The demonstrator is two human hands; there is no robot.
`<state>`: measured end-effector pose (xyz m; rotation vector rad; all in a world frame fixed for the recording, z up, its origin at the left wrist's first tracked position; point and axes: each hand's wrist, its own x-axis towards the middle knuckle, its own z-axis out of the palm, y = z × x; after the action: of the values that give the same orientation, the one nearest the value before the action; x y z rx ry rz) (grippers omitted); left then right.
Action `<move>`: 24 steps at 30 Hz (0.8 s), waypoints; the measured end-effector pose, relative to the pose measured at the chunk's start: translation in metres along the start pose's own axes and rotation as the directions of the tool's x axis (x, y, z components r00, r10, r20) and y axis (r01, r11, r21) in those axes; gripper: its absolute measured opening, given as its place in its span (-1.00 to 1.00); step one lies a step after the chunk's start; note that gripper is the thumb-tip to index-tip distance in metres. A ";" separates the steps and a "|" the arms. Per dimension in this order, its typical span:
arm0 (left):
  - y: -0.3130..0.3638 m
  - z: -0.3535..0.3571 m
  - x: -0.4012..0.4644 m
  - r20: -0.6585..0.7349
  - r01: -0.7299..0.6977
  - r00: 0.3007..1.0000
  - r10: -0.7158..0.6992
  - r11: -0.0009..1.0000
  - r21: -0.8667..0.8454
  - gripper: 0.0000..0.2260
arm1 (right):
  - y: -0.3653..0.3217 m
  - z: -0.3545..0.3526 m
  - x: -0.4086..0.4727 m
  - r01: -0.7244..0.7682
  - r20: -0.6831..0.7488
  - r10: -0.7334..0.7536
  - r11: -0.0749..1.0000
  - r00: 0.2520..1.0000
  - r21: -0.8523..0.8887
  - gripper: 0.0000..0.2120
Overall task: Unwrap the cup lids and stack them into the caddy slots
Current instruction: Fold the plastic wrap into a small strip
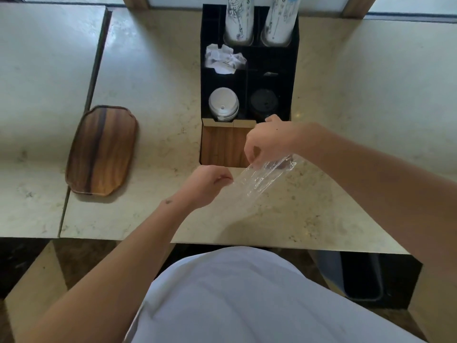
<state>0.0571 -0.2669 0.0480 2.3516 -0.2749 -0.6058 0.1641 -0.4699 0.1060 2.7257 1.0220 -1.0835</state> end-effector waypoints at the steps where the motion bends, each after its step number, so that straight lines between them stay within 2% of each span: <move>1: -0.001 -0.001 -0.001 0.010 -0.001 1.000 0.001 1.000 0.002 -0.86 | 0.001 0.003 0.000 0.005 0.008 -0.006 1.000 1.000 0.018 -0.88; 8: -0.005 -0.020 0.005 0.107 0.023 0.994 -0.037 0.991 0.128 -0.82 | 0.009 0.024 -0.006 -0.047 0.033 0.039 0.954 0.999 0.296 -0.88; 12: 0.006 -0.045 0.022 0.245 0.018 0.965 -0.096 0.953 0.304 -0.82 | 0.013 0.041 -0.008 -0.070 0.073 0.043 0.899 0.996 0.432 -0.91; 14: 0.013 -0.053 0.031 0.256 0.006 0.959 -0.118 0.917 0.400 -0.83 | 0.014 0.053 -0.006 -0.085 0.062 0.062 0.855 0.996 0.511 -0.91; 16: 0.017 -0.055 0.038 0.154 0.015 0.984 -0.089 0.905 0.425 -0.83 | 0.017 0.066 -0.005 -0.112 0.031 0.118 0.776 0.992 0.621 -0.91; 18: 0.018 -0.050 0.040 -0.006 0.038 0.999 -0.038 0.940 0.338 -0.76 | 0.020 0.082 -0.005 -0.134 0.010 0.188 0.659 0.982 0.740 -0.91; 21: 0.017 -0.029 0.034 -0.230 0.019 0.972 0.042 0.966 0.258 -0.72 | 0.020 0.106 -0.004 -0.159 0.012 0.273 0.522 0.962 0.838 -0.92; 22: 0.017 -0.019 0.029 -0.284 0.007 0.956 0.070 0.966 0.260 -0.75 | 0.019 0.113 -0.004 -0.173 0.006 0.303 0.528 0.953 0.831 -0.91; 24: 0.016 0.002 0.019 -0.316 -0.023 0.942 0.115 0.959 0.282 -0.80 | 0.017 0.125 -0.001 -0.239 -0.007 0.374 0.608 0.928 0.757 -0.79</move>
<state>0.0719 -0.2867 0.0502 2.6484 -0.3029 -0.1357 0.0987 -0.5166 0.0089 3.4727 0.0097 -1.4683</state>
